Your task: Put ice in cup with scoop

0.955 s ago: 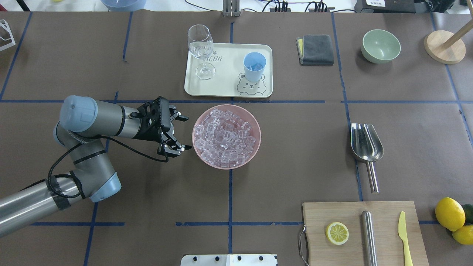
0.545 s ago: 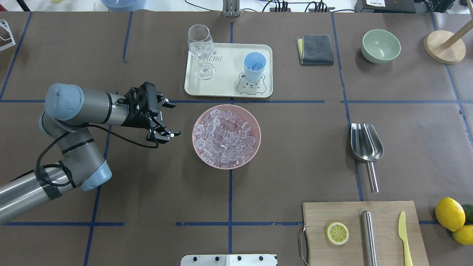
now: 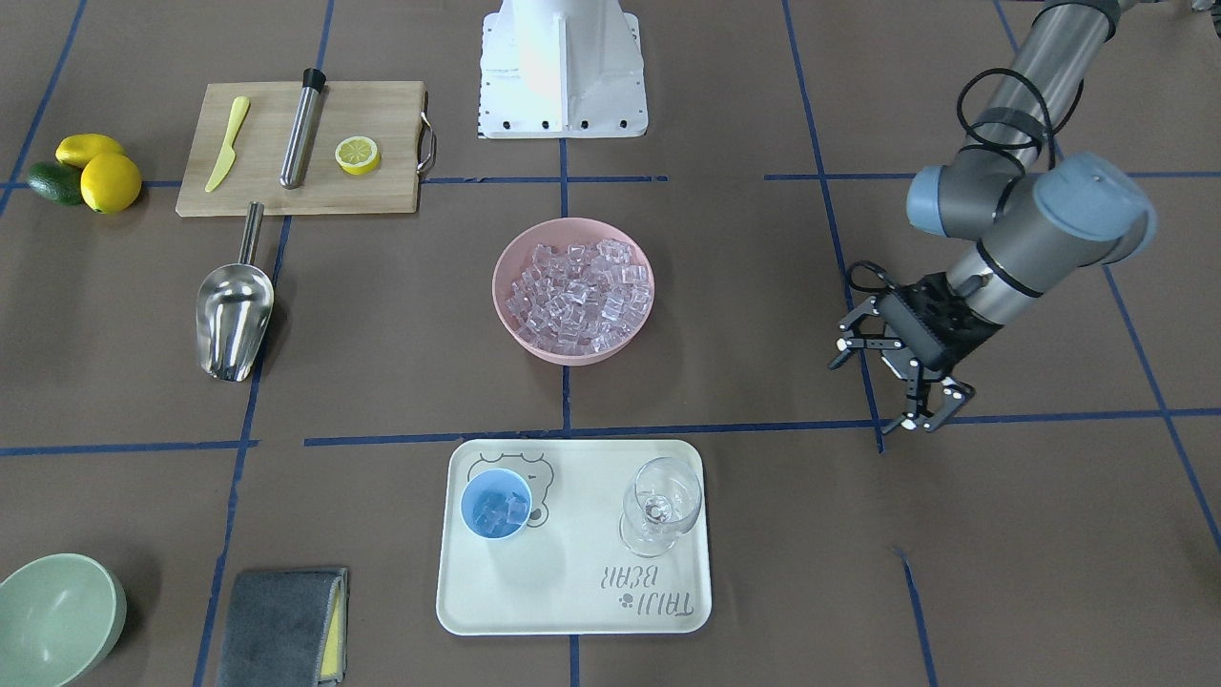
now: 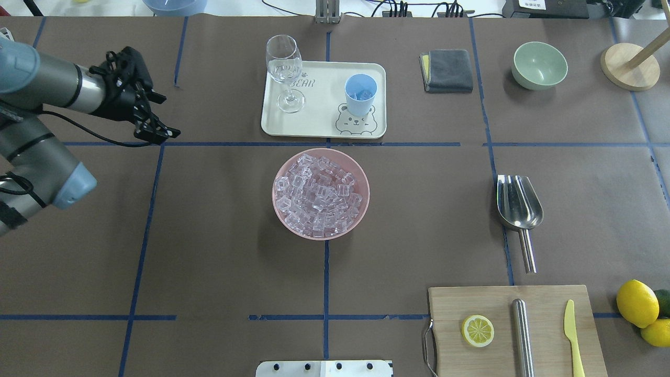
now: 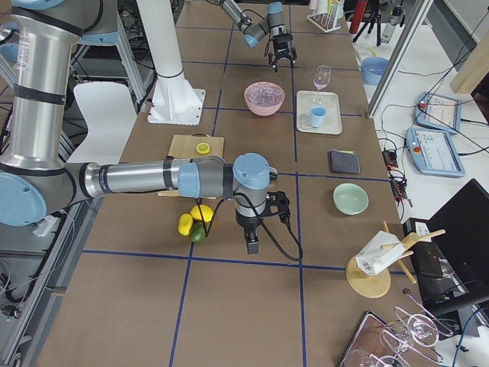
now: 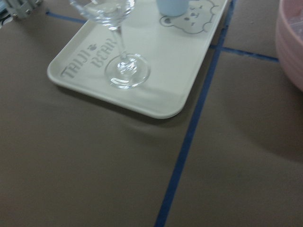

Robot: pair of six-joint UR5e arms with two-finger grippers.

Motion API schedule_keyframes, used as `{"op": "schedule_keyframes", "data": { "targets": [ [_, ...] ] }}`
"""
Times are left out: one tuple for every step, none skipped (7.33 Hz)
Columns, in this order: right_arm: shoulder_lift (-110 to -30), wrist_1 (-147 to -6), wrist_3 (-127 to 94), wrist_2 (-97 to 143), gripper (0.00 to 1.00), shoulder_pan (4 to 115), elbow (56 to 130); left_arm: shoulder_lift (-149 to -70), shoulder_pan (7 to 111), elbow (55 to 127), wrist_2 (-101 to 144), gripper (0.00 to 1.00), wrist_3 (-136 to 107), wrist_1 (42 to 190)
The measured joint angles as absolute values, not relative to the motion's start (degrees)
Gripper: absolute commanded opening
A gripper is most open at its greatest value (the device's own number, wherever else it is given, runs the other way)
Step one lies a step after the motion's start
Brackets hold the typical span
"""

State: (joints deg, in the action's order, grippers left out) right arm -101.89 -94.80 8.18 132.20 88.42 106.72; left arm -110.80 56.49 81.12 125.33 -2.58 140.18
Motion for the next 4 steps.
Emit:
{"op": "schedule_keyframes", "data": {
  "targets": [
    [-101.9,-94.8,8.2,132.3,1.00,88.4,106.6,-109.3,61.0,81.8,126.8,1.00,-2.6,135.3],
    [-101.9,-94.8,8.2,132.3,1.00,88.5,106.6,-108.4,65.9,82.2,128.2,1.00,-2.5,130.2],
    [-102.0,-94.8,8.2,132.3,1.00,88.5,106.6,-107.9,70.2,82.3,129.3,1.00,-2.5,125.2],
    [-102.0,-94.8,8.2,132.3,1.00,88.5,106.6,-107.7,73.3,82.3,129.8,1.00,-2.5,119.4]
  ]
}}
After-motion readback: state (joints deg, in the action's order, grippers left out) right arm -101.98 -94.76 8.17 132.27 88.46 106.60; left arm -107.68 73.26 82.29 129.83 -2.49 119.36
